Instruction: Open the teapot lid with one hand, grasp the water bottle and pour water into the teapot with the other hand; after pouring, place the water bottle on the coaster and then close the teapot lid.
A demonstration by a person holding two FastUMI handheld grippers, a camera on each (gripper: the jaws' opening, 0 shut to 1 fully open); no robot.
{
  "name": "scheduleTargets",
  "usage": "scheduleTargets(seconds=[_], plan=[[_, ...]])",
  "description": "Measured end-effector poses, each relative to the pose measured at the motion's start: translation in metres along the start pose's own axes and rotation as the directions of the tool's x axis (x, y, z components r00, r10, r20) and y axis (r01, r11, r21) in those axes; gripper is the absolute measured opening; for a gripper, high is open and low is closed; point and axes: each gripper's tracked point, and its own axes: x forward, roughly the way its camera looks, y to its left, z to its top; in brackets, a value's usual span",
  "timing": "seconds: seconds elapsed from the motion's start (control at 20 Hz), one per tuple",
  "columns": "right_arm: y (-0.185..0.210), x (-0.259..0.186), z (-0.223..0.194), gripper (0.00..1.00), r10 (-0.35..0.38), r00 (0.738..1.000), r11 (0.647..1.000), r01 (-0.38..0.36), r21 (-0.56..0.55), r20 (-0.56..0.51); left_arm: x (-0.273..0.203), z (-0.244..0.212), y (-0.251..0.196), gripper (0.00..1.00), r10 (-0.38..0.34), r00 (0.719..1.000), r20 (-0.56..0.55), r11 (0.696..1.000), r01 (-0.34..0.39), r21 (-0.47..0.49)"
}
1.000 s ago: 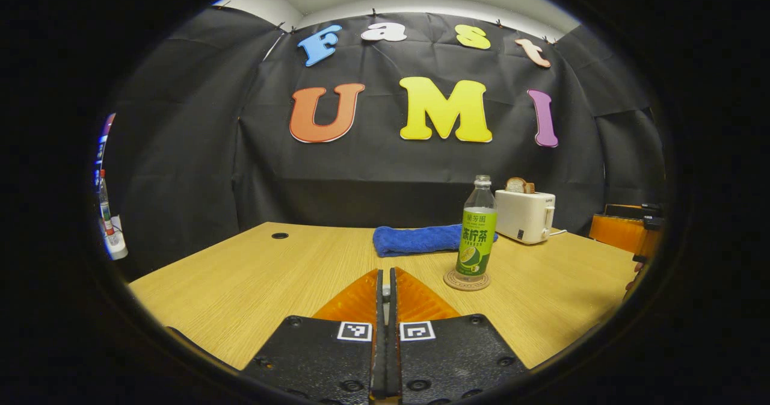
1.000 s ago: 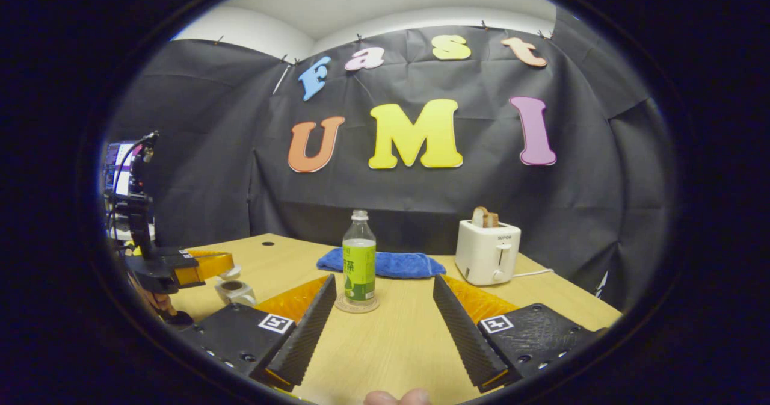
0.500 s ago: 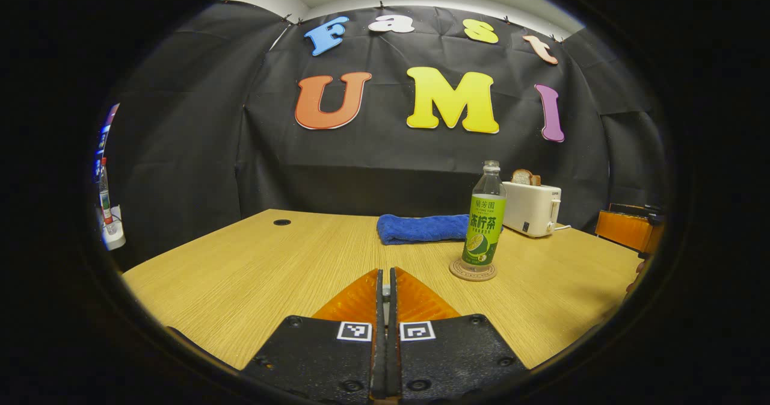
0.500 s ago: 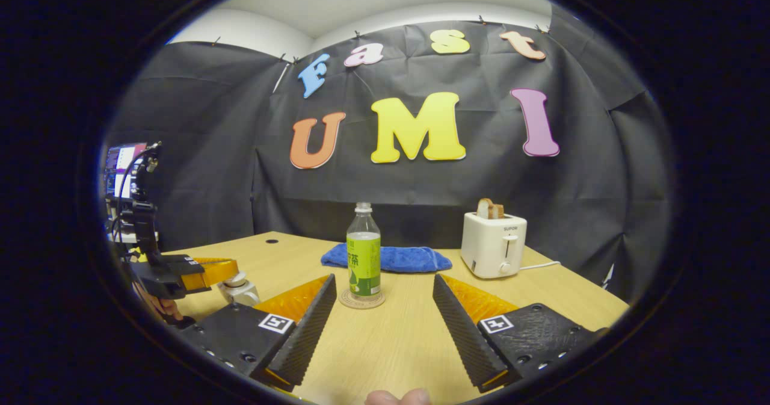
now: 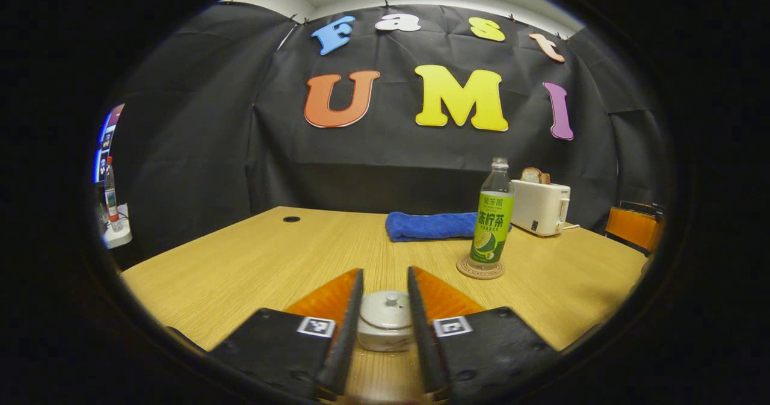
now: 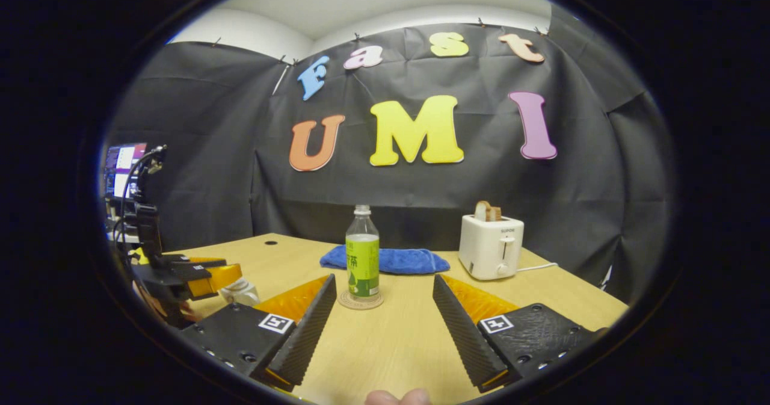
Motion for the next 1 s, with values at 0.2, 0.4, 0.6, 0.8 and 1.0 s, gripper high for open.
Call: scheduleTargets(seconds=[0.2, 0.4, 0.6, 0.8, 1.0], plan=[[-0.009, -0.005, 0.003, 0.96, -0.033, 0.999, 0.999, 0.033, 0.006, 0.010, -0.018, 0.042, 0.004, 0.99, 0.042, 0.996, 0.083, 0.999, -0.044, 0.019], [-0.023, -0.018, 0.012, 0.96, -0.090, 0.995, 0.996, 0.090, -0.009, 0.035, -0.046, 0.078, -0.014, 0.98, 0.017, 0.989, 0.145, 0.999, -0.024, 0.042], [-0.036, -0.039, 0.019, 0.96, -0.151, 0.986, 0.988, 0.154, -0.035, 0.068, -0.070, 0.090, -0.033, 0.98, 0.010, 0.985, 0.173, 0.997, -0.024, 0.078], [-0.038, -0.056, 0.014, 0.96, -0.162, 0.985, 0.986, 0.164, -0.025, 0.050, -0.088, 0.084, -0.053, 0.98, -0.003, 0.985, 0.172, 0.997, -0.009, 0.071], [-0.037, -0.073, 0.024, 0.96, -0.178, 0.981, 0.983, 0.181, -0.031, 0.075, -0.099, 0.081, -0.062, 0.98, -0.021, 0.986, 0.163, 0.998, 0.011, 0.060]])
